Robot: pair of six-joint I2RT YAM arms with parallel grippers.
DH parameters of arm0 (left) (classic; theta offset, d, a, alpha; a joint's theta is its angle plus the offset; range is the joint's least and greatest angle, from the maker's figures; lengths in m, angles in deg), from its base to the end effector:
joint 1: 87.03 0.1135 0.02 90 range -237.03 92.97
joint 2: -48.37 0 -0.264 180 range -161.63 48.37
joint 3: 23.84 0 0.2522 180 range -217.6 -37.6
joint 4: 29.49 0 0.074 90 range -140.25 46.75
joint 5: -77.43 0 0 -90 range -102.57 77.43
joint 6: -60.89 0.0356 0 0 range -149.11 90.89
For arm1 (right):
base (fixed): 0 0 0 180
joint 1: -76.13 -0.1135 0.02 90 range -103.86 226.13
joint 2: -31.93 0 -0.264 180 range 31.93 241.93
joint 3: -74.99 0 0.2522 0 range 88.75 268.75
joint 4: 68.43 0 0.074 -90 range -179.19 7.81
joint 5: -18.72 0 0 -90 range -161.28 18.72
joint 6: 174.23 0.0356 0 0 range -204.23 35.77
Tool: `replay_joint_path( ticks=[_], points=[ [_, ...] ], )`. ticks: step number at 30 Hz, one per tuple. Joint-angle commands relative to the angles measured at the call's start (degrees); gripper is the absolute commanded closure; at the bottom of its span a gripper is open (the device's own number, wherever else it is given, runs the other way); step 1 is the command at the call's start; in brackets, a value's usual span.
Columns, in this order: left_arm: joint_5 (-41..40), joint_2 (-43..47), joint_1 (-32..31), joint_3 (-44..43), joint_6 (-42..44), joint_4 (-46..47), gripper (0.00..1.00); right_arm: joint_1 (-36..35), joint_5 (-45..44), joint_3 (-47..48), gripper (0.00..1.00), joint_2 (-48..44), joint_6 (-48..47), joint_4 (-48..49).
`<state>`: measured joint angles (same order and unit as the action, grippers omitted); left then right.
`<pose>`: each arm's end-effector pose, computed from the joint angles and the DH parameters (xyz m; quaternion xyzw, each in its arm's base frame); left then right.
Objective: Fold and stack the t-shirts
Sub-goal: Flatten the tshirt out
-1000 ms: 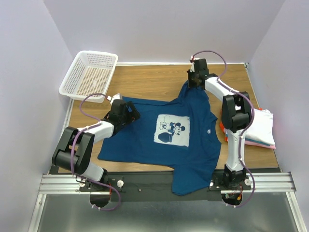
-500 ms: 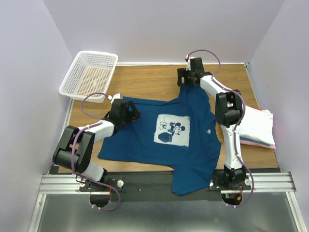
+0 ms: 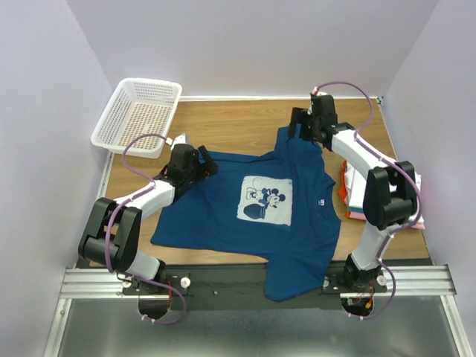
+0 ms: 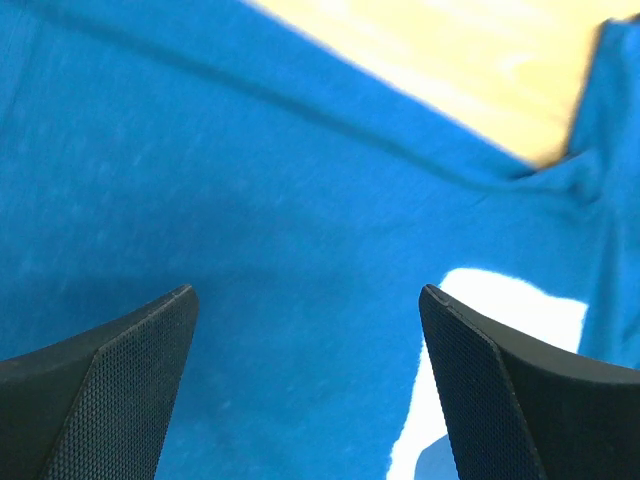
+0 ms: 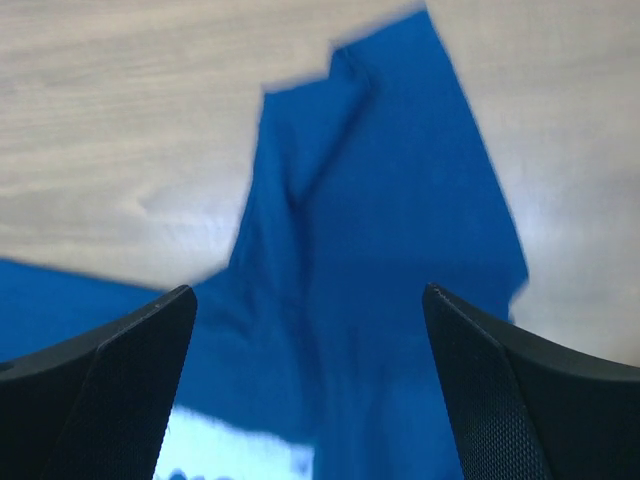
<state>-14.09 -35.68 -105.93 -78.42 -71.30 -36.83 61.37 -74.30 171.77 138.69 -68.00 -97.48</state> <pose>0.2841 -0.0963 0.1863 -0.1863 0.8745 -0.2173 0.3916 0.4159 0.1076 0.2536 0.0229 0.9022 0.0920 0.4208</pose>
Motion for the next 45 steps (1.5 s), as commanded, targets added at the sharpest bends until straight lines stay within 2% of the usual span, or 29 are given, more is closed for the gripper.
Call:
replay_joint_path(
  ticks=[1, 10, 13, 22, 27, 32, 38, 40, 45],
  points=[
    [-0.33, -1.99, -0.26, -4.70, 2.11, -0.62, 0.02, 0.00, -3.22, -8.83, 0.00, -2.78, 6.71, -1.41],
    [0.99, -12.88, 0.43, -11.04, 2.64, -0.09, 0.02, 1.05, -3.21, -14.20, 0.00, 0.64, 9.34, -1.50],
    [1.25, -14.56, 1.23, -10.86, 2.47, -0.09, 0.02, 1.93, -3.91, -15.96, 0.00, 1.96, 11.01, -1.50],
    [3.36, -14.91, 3.25, -8.58, 2.38, 0.18, 0.02, 4.22, -6.73, -23.43, 0.00, -1.91, 12.78, -1.50],
    [3.54, -14.04, 3.25, -8.31, 2.38, -0.26, 0.02, 4.22, -1.29, -19.23, 0.00, -2.96, 9.18, -1.50],
    [4.51, -12.19, 3.25, -10.42, 2.47, -0.53, 0.02, 3.69, 8.47, -15.96, 0.00, -6.55, 4.34, -0.97],
    [3.19, -15.17, 3.25, -14.64, 2.38, -2.02, 0.02, 3.43, 12.60, -20.79, 0.00, -12.80, 3.55, 1.66],
    [2.66, -16.14, 3.25, -15.61, 1.86, -2.20, 0.02, 2.81, 16.36, -23.33, 0.00, -14.91, 2.67, 2.98],
    [-0.14, -18.42, 3.25, -18.41, 2.20, -3.50, 0.02, -5.61, 18.67, -24.67, 0.00, -14.57, 1.96, 5.18]
  ],
)
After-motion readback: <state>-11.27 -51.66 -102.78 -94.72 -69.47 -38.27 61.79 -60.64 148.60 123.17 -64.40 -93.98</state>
